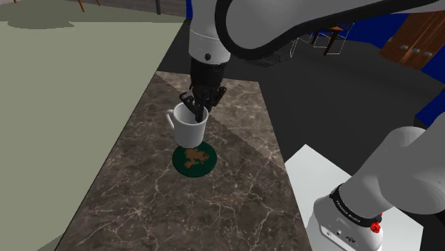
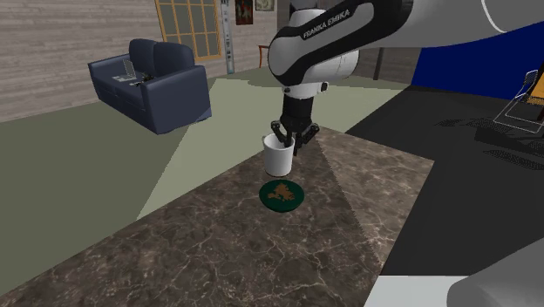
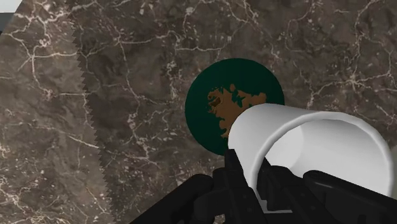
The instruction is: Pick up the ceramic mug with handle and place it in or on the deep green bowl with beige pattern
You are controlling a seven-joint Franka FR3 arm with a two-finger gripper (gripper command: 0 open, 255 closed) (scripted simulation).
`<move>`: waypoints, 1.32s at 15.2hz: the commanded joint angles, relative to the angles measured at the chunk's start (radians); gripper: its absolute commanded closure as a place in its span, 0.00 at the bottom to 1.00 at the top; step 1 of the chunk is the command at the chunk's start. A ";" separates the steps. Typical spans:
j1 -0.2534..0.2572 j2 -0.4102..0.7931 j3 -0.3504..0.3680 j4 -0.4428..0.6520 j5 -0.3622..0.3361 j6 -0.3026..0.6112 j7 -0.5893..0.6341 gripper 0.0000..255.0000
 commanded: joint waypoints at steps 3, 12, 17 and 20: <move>0.001 0.017 0.004 -0.039 -0.004 0.055 0.002 1.00; 0.003 0.072 0.013 -0.116 -0.022 0.185 0.011 1.00; 0.003 0.072 0.013 -0.116 -0.022 0.185 0.011 1.00; 0.003 0.072 0.013 -0.116 -0.022 0.185 0.011 1.00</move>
